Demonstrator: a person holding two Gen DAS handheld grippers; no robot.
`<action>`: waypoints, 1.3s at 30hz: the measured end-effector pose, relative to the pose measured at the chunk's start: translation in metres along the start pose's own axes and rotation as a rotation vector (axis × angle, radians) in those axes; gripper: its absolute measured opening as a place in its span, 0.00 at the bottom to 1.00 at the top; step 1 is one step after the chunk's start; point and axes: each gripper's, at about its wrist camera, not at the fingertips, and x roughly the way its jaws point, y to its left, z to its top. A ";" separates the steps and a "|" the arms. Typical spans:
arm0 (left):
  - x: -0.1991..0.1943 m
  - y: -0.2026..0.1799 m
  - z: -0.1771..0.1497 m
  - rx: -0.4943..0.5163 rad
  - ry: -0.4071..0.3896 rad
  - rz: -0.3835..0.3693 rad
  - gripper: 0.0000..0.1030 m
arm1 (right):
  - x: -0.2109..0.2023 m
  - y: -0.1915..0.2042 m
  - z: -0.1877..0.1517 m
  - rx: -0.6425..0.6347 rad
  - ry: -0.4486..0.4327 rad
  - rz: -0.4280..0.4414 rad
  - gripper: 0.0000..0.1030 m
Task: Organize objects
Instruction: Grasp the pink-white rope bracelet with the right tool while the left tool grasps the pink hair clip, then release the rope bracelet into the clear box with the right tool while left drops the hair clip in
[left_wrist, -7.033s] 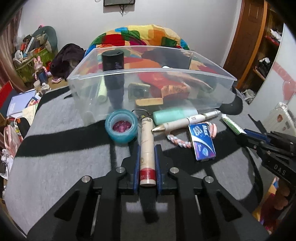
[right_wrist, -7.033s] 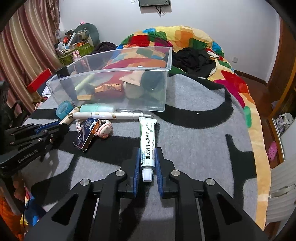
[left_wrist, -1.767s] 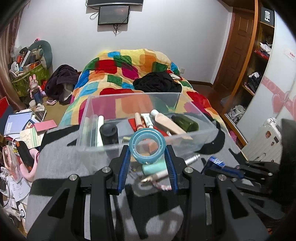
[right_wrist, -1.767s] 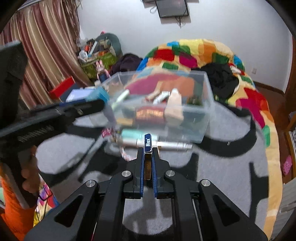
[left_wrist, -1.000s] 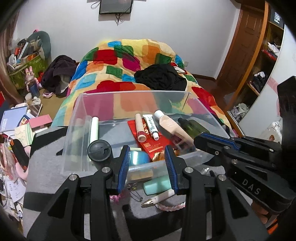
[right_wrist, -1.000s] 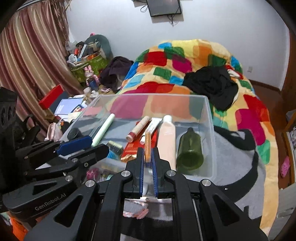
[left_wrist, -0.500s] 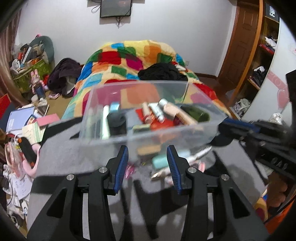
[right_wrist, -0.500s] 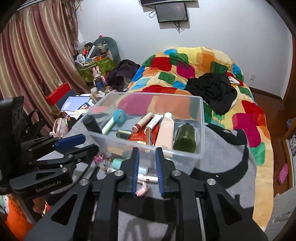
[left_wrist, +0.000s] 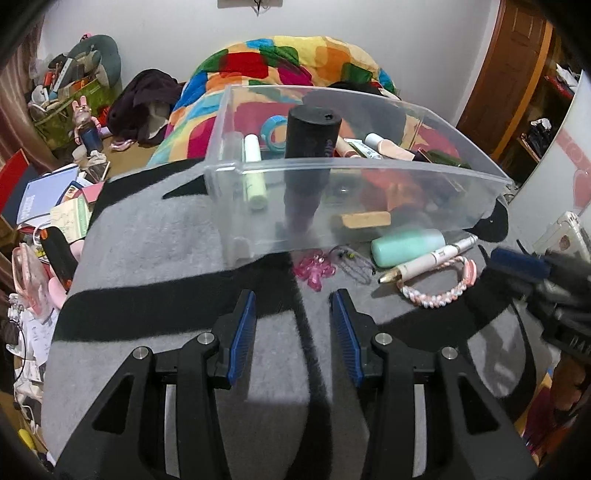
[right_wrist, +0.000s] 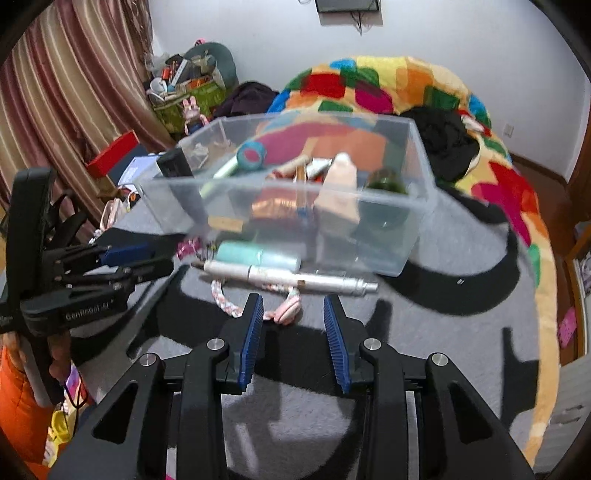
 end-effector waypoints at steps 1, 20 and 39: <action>0.001 -0.001 0.002 0.000 0.004 -0.004 0.42 | 0.003 0.000 0.000 0.003 0.008 0.004 0.30; 0.023 -0.022 0.019 0.072 0.016 0.041 0.27 | 0.024 0.009 -0.005 0.004 0.025 0.001 0.11; -0.027 -0.009 -0.009 -0.005 -0.110 -0.009 0.27 | -0.017 0.021 -0.014 -0.024 -0.037 0.023 0.11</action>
